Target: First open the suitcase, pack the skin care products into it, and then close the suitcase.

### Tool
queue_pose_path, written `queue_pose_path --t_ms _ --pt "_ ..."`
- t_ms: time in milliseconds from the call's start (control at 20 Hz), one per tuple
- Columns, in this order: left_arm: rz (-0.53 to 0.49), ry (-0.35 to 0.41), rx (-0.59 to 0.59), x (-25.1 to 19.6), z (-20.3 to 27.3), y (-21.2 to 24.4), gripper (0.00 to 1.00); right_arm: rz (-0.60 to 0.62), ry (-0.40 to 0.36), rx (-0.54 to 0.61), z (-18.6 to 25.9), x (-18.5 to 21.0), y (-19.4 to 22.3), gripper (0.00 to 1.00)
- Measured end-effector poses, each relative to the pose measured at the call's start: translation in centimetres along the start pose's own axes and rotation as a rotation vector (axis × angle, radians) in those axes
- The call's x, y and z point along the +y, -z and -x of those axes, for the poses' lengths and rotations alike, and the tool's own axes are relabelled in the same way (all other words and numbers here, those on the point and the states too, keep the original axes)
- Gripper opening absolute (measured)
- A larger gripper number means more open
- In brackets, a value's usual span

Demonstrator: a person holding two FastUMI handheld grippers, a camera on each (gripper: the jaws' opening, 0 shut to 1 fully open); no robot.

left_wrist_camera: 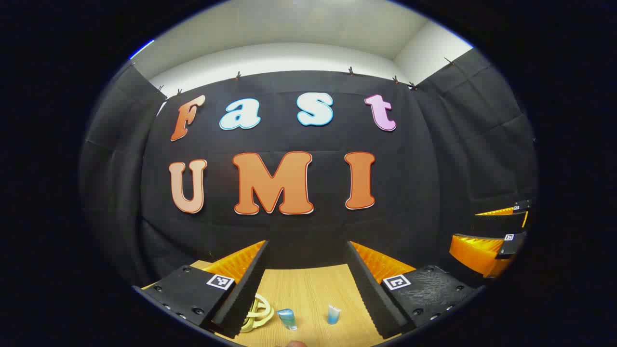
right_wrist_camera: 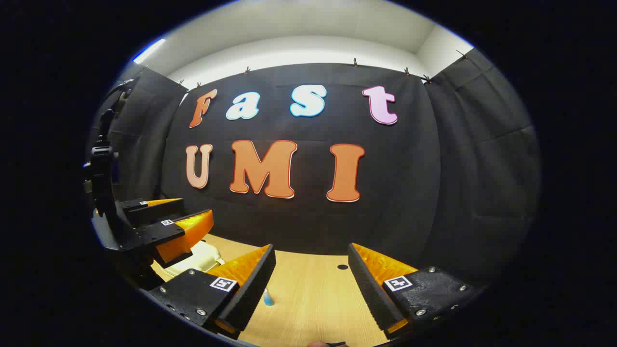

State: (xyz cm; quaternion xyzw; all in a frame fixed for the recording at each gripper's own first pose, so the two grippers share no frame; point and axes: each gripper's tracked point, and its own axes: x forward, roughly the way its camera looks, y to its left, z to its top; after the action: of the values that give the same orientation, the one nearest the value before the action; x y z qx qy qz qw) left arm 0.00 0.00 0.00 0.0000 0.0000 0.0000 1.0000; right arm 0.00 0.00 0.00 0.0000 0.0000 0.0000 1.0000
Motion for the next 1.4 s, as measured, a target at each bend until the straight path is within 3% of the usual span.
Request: queue_pose_path --t_ms 250,500,700,950,1400 --pt "-0.015 0.029 0.028 -0.4 -1.2 0.7 0.96 -0.014 0.047 -0.003 0.4 -1.5 -0.1 0.95" --pt "-0.013 0.034 0.021 0.0 -1.2 0.7 0.96 -0.015 0.046 0.019 0.5 -1.1 0.6 0.92" --pt "-0.037 0.051 0.030 0.3 -1.0 0.7 1.00 -0.030 0.020 0.026 0.1 0.3 0.9 0.95" --pt "-0.034 0.012 0.033 2.1 -0.6 0.9 0.99 0.011 0.023 -0.040 -0.8 0.7 -0.2 0.99" --pt "-0.046 -0.045 0.028 5.1 0.9 2.1 1.00 0.061 0.037 -0.033 -1.5 1.2 0.9 0.95"
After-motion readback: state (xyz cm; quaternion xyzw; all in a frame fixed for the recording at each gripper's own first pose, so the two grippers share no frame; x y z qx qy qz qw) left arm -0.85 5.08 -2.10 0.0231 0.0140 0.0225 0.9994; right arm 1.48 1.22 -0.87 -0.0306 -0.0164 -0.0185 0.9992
